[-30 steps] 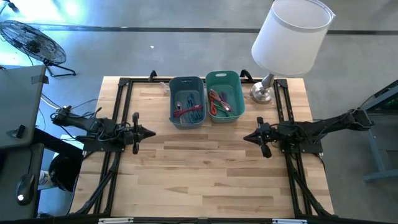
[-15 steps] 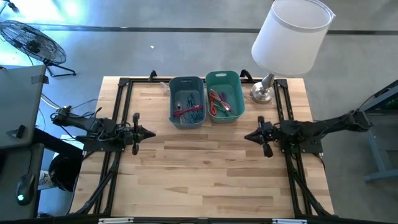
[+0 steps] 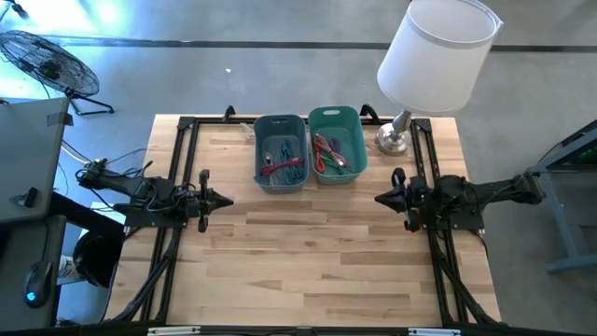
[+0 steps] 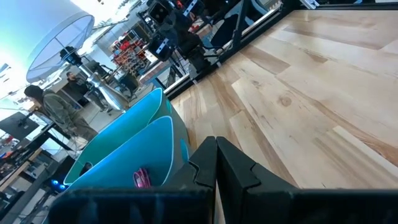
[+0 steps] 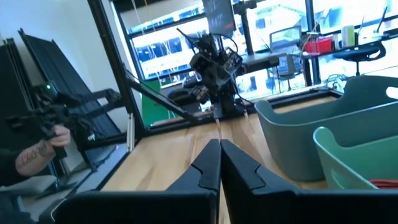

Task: Pick & Place USB Port
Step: Return to Home Position

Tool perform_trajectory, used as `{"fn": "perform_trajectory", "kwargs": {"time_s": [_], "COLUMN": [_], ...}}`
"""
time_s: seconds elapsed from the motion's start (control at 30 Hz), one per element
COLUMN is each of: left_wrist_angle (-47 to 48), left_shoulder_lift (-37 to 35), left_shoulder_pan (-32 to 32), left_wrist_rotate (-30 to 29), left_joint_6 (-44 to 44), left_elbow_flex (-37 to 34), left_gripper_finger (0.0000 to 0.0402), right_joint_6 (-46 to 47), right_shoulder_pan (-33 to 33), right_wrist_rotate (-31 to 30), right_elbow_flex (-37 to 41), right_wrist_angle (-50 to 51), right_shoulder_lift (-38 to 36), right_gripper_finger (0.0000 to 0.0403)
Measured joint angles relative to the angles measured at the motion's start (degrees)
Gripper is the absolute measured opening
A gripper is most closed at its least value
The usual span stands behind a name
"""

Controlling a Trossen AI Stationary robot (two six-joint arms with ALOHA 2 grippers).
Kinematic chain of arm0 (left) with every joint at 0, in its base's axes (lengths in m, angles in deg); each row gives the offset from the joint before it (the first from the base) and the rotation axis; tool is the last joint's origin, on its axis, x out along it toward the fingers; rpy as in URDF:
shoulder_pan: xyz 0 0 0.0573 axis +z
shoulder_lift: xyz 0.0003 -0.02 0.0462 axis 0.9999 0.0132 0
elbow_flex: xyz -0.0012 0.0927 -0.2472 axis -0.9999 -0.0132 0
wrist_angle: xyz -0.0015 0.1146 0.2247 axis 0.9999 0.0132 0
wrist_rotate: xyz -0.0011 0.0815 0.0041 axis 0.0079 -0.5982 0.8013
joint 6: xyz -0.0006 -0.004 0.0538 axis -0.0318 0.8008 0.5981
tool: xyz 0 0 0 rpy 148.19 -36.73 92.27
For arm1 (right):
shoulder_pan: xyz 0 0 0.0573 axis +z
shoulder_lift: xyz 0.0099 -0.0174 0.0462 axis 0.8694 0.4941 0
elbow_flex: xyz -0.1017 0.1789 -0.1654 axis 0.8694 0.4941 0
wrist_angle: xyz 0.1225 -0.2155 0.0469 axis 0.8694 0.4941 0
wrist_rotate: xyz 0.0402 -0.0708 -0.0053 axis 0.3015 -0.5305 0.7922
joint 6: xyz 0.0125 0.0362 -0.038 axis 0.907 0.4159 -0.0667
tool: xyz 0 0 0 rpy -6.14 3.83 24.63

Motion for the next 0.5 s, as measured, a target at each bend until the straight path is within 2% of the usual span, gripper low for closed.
{"fn": "perform_trajectory", "kwargs": {"time_s": [0.5], "left_wrist_angle": [0.0], "left_shoulder_lift": [0.0], "left_shoulder_pan": [0.0], "left_wrist_rotate": [0.1], "left_joint_6": [-0.8], "left_elbow_flex": [0.0], "left_gripper_finger": [0.0000], "right_joint_6": [0.0], "right_shoulder_pan": [0.0], "right_wrist_rotate": [0.0], "right_elbow_flex": [0.0], "right_wrist_angle": [-0.1], "right_shoulder_lift": [-6.4], "right_gripper_finger": [0.0000]}}
